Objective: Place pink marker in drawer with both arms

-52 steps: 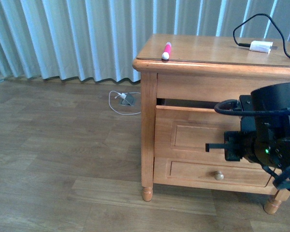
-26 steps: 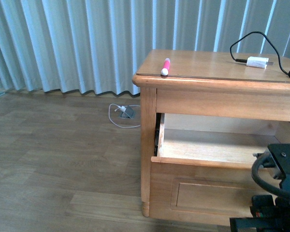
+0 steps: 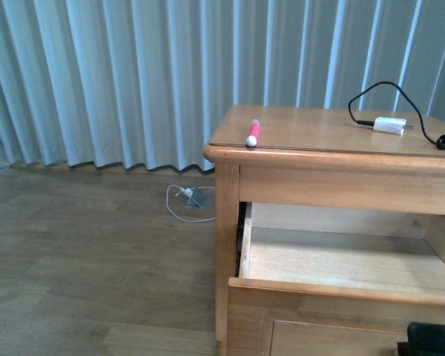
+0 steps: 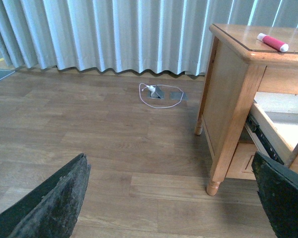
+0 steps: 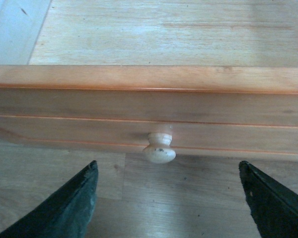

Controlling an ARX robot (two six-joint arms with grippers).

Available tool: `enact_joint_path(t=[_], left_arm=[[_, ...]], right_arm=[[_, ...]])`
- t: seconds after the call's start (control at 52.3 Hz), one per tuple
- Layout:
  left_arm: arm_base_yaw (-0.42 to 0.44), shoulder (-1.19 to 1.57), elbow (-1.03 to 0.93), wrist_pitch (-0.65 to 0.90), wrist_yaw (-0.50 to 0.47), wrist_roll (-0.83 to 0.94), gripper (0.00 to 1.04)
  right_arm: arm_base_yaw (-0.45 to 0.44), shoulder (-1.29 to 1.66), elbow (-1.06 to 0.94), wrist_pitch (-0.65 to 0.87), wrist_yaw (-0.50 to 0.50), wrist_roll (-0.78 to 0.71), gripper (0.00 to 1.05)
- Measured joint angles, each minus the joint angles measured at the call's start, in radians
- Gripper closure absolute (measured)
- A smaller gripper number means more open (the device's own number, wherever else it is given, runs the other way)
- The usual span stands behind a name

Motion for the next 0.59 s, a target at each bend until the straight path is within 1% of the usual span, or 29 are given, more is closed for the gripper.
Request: enact_joint_path(t=[0.057,0.096,0.153,0.306,0.401,0.593], left_arm=[[0.0,0.0,0.0,0.0,0.0,0.0,0.06],[0.0,0.0,0.0,0.0,0.0,0.0,0.06],[0.0,0.0,0.0,0.0,0.0,0.0,0.06],[0.0,0.0,0.0,0.0,0.0,0.0,0.06],[0.0,0.0,0.0,0.0,0.0,0.0,0.06],[0.0,0.0,0.0,0.0,0.0,0.0,0.06]], right_arm=[[-0.006,-0.105,-0.025,-0.072,-0.018,0.0,0.09],[-0.011,-0.162,-0.035,-0.11,-0.028,0.001,0.06],[-0.026,-0.274,-0.046,-0.188,-0.05,0.0,0.09],[-0.082,-0.546,-0.048,-0.389,-0.122,-0.007,0.08],[-0.14,-0.711,-0.037,-0.527,-0.18,-0.023,0.08],[-0.261,-0.923,0.034,-0.738,-0.309,-0.072,0.08]])
